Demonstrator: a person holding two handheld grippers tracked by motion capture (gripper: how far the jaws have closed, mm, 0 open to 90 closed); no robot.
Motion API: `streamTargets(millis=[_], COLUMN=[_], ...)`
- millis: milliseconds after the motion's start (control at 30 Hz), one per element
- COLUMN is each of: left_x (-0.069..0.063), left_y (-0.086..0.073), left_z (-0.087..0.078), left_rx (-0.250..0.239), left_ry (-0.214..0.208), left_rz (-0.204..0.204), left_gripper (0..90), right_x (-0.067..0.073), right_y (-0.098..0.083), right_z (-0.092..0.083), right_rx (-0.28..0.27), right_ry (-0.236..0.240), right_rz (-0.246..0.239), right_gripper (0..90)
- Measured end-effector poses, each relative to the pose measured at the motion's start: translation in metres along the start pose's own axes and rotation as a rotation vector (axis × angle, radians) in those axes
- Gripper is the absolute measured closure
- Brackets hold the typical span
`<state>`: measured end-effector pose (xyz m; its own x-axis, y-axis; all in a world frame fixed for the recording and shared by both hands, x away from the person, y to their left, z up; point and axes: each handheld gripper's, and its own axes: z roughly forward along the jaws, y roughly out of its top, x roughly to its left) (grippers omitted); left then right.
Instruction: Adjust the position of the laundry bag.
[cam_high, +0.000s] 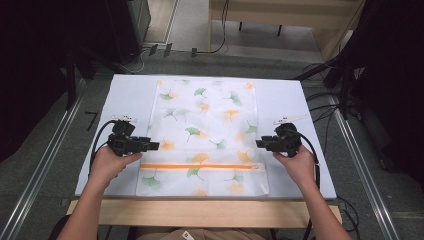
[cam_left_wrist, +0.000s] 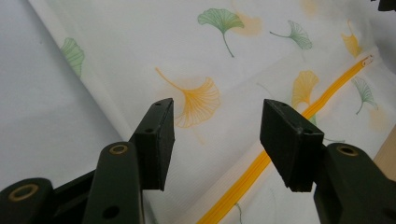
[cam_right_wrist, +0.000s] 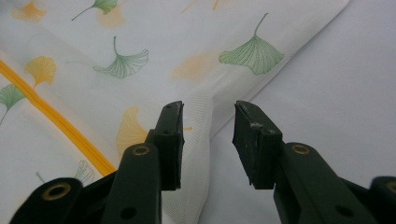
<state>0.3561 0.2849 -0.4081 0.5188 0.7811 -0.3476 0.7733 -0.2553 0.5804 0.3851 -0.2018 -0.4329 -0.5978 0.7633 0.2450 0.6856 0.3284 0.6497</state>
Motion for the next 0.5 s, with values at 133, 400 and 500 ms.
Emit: streamTargets(millis=[133, 400, 500], left_x=[-0.005, -0.020, -0.022], left_y=[0.002, 0.009, 0.011], left_z=[0.002, 0.010, 0.013], left_rx=[0.007, 0.013, 0.010], left_ry=[-0.003, -0.033, -0.034], left_rz=[0.021, 0.064, 0.049], left_gripper=[44.4, 43.2, 40.1], right_x=[0.002, 0.009, 0.010], right_y=[-0.003, -0.013, -0.017], right_z=[-0.003, -0.014, -0.018], right_rx=[-0.001, -0.013, -0.017], right_ry=[0.011, 0.030, 0.029], right_rz=[-0.006, -0.020, -0.014], right_gripper=[63.4, 60.6, 60.3])
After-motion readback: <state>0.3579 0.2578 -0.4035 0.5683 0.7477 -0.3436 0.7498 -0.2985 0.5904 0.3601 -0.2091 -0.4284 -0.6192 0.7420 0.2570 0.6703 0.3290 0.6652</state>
